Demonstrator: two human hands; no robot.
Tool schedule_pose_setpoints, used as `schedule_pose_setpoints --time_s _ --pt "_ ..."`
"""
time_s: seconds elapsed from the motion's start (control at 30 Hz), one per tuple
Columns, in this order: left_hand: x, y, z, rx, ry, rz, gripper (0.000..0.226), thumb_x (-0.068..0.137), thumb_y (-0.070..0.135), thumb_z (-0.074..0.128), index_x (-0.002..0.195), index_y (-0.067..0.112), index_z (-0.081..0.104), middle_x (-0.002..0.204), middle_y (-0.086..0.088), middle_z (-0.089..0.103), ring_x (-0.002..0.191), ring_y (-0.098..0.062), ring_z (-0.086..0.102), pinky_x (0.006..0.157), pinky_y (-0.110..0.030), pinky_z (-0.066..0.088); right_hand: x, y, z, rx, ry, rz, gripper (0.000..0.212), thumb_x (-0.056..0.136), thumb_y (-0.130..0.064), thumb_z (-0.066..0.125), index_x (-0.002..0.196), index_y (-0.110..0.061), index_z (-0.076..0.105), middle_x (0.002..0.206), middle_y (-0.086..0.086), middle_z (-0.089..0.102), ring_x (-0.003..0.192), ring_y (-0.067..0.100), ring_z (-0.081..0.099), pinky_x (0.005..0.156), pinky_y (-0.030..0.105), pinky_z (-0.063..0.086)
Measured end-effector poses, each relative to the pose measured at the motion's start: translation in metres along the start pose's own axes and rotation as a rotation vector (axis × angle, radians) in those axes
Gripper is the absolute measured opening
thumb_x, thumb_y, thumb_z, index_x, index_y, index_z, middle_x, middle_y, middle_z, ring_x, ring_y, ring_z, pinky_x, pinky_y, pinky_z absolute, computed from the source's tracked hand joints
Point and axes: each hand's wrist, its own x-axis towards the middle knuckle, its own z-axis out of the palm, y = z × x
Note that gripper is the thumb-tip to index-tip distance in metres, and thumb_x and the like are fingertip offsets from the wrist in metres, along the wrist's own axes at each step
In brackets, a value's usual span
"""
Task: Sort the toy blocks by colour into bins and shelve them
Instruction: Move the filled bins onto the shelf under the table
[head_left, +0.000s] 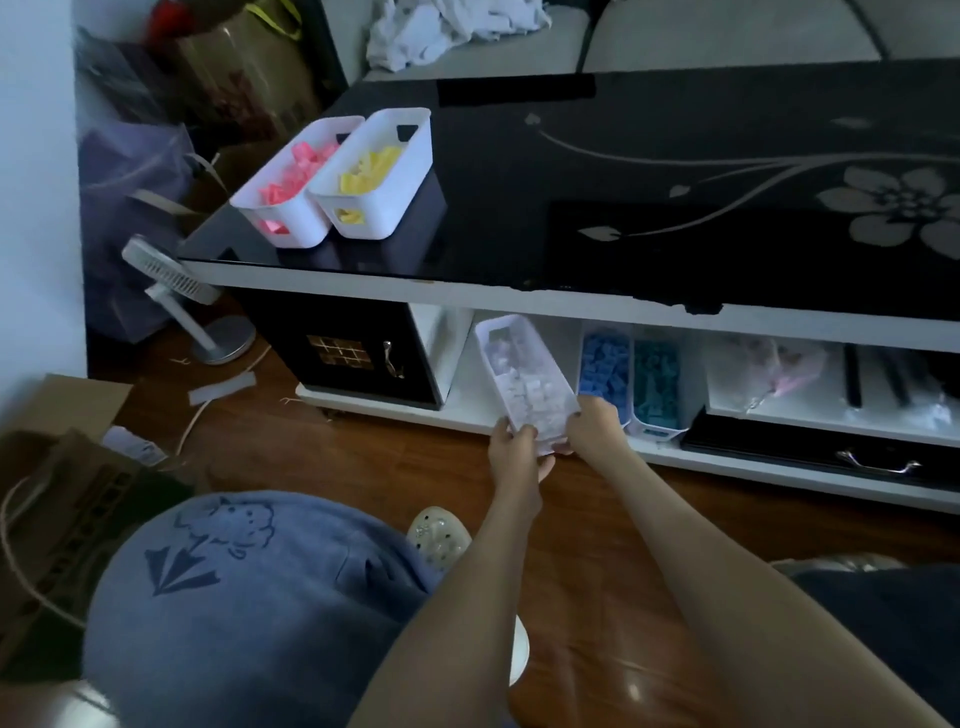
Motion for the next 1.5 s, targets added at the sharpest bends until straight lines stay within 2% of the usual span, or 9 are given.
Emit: schedule_pose_setpoints --time_s 0.2,0.33,0.53,0.67,0.83,1.03,1.13,1.4,1.5 --pt "0.039 0.009 0.008 0.122 -0.010 0.006 0.038 0.089 -0.001 0.044 0.120 0.015 0.059 0.108 -0.012 0.068 0.088 -0.022 0.069 0.073 -0.030 0.057 0.030 0.006 0.009 0.136 -0.021 0.029 0.020 0.091 -0.006 0.035 0.098 -0.003 0.053 0.093 0.017 0.061 0.077 0.026 0.062 0.062 0.030 0.052" --pt "0.069 0.014 0.002 0.182 -0.045 -0.059 0.037 0.089 -0.002 0.042 0.118 0.013 0.061 0.096 -0.008 0.072 0.079 -0.017 0.072 0.078 -0.036 0.059 0.044 0.007 0.011 0.156 -0.090 0.065 0.015 0.093 -0.014 0.037 0.088 -0.006 0.050 0.082 0.012 0.061 0.059 0.017 0.062 0.047 0.021 0.043" --pt "0.105 0.019 0.017 0.413 -0.212 -0.074 0.041 0.095 0.005 0.039 0.124 0.032 0.051 0.116 -0.002 0.064 0.100 -0.020 0.065 0.086 -0.043 0.056 0.067 0.025 0.018 0.108 -0.027 0.140 0.021 0.094 -0.015 0.042 0.111 -0.002 0.039 0.077 0.007 0.052 0.059 0.018 0.050 0.046 0.030 0.035" --pt "0.126 0.018 0.021 0.541 -0.293 -0.070 0.057 0.096 0.002 0.028 0.132 0.041 0.047 0.126 0.005 0.061 0.106 -0.016 0.062 0.089 -0.042 0.054 0.082 0.032 0.025 0.161 -0.021 0.170 0.033 0.094 -0.013 0.042 0.124 -0.010 0.029 0.079 0.016 0.061 0.065 0.034 0.063 0.057 0.048 0.056" --pt "0.143 0.015 0.025 0.539 -0.255 0.025 0.058 0.102 0.011 0.038 0.150 0.037 0.019 0.155 0.002 0.026 0.114 -0.016 0.053 0.080 -0.030 0.050 0.097 0.038 0.035 0.097 -0.072 0.198 0.056 0.097 -0.010 0.038 0.145 -0.013 0.010 0.087 0.022 0.066 0.070 0.036 0.065 0.065 0.049 0.057" --pt "0.138 0.008 0.039 0.907 -0.133 0.285 0.068 0.095 0.004 0.049 0.152 0.021 0.017 0.158 -0.002 0.019 0.142 -0.022 0.026 0.112 -0.037 0.033 0.088 0.030 0.042 -0.004 0.027 0.093 0.050 0.095 -0.009 0.041 0.142 -0.008 0.022 0.111 0.024 0.060 0.095 0.036 0.061 0.075 0.040 0.050" --pt "0.114 0.016 0.052 0.868 0.051 0.284 0.062 0.094 0.000 0.047 0.149 0.009 0.022 0.155 -0.010 0.025 0.140 -0.026 0.031 0.107 -0.029 0.034 0.078 0.013 0.041 0.008 0.029 -0.023 0.039 0.095 -0.010 0.042 0.132 -0.006 0.032 0.096 0.020 0.065 0.081 0.034 0.064 0.063 0.040 0.051" --pt "0.038 0.106 0.027 1.037 -0.195 0.411 0.031 0.103 0.019 0.031 0.130 0.019 0.047 0.120 -0.005 0.059 0.101 -0.021 0.058 0.074 -0.023 0.044 0.031 -0.064 0.005 -0.085 0.081 -0.465 0.020 0.098 -0.015 0.041 0.098 -0.006 0.059 0.071 0.010 0.064 0.059 0.026 0.060 0.056 0.040 0.049" --pt "0.007 0.154 0.004 0.902 -0.189 0.472 0.027 0.102 0.027 0.030 0.116 0.024 0.053 0.115 -0.003 0.061 0.102 -0.017 0.058 0.088 -0.034 0.049 0.002 -0.120 -0.009 -0.074 0.070 -0.688 0.017 0.098 -0.017 0.042 0.082 -0.015 0.049 0.058 -0.001 0.049 0.048 0.013 0.046 0.048 0.030 0.037"
